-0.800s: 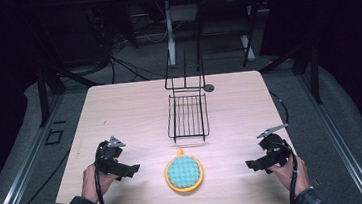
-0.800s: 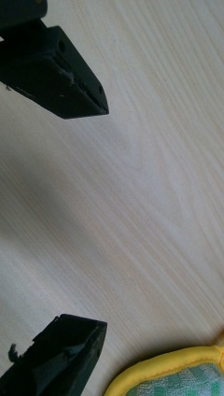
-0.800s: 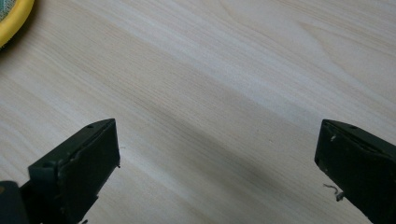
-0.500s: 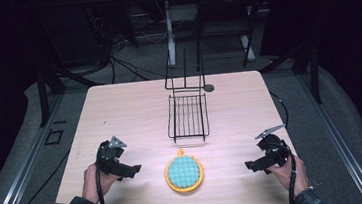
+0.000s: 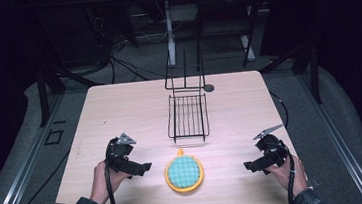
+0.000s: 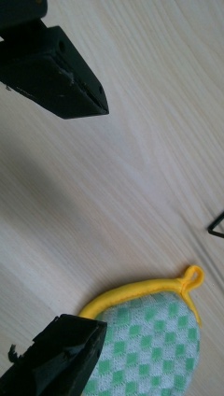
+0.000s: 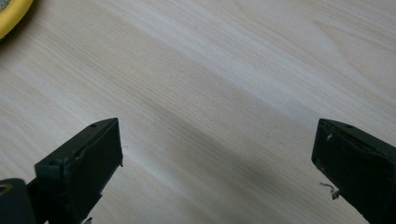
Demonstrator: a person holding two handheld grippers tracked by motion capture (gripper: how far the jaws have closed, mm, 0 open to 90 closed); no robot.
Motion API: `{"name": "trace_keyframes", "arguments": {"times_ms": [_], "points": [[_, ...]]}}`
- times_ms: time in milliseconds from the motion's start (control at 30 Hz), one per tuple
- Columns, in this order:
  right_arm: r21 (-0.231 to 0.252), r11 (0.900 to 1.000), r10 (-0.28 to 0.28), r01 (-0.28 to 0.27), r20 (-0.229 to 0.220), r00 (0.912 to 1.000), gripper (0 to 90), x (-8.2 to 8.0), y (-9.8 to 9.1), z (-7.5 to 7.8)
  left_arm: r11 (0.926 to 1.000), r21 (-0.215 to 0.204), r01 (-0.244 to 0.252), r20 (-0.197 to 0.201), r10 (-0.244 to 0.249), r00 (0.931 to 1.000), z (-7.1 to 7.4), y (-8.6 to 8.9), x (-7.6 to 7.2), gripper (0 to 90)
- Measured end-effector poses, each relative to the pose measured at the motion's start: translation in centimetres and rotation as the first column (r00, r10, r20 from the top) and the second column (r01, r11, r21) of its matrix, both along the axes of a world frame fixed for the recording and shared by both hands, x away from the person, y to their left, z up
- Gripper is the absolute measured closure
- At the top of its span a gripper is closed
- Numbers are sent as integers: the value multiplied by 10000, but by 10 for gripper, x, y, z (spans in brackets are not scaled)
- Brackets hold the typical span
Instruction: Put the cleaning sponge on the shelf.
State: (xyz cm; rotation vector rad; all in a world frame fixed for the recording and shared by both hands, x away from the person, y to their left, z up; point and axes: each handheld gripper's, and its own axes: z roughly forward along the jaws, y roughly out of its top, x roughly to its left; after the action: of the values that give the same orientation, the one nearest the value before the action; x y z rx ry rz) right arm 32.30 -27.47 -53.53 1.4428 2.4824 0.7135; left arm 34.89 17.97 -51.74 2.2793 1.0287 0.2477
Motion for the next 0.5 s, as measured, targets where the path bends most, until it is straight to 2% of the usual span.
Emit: {"name": "trace_keyframes", "arguments": {"times_ms": [133, 333, 500], "points": [[-85, 9999, 67, -68, -129, 9999, 17, 0, 0, 0, 9997, 19, 247, 103, -248, 9996, 2, -14, 1, 1], [-131, 9999, 92, -92, -7, 10000, 13, 1, 2, -1, 9983, -102, 573, 127, -571, 9983, 4, -35, 3, 0], [-146, 9998, 112, -112, -1, 9999, 13, 1, 1, 0, 9967, 91, 812, 245, -814, 9964, 5, -51, 6, 1]]}}
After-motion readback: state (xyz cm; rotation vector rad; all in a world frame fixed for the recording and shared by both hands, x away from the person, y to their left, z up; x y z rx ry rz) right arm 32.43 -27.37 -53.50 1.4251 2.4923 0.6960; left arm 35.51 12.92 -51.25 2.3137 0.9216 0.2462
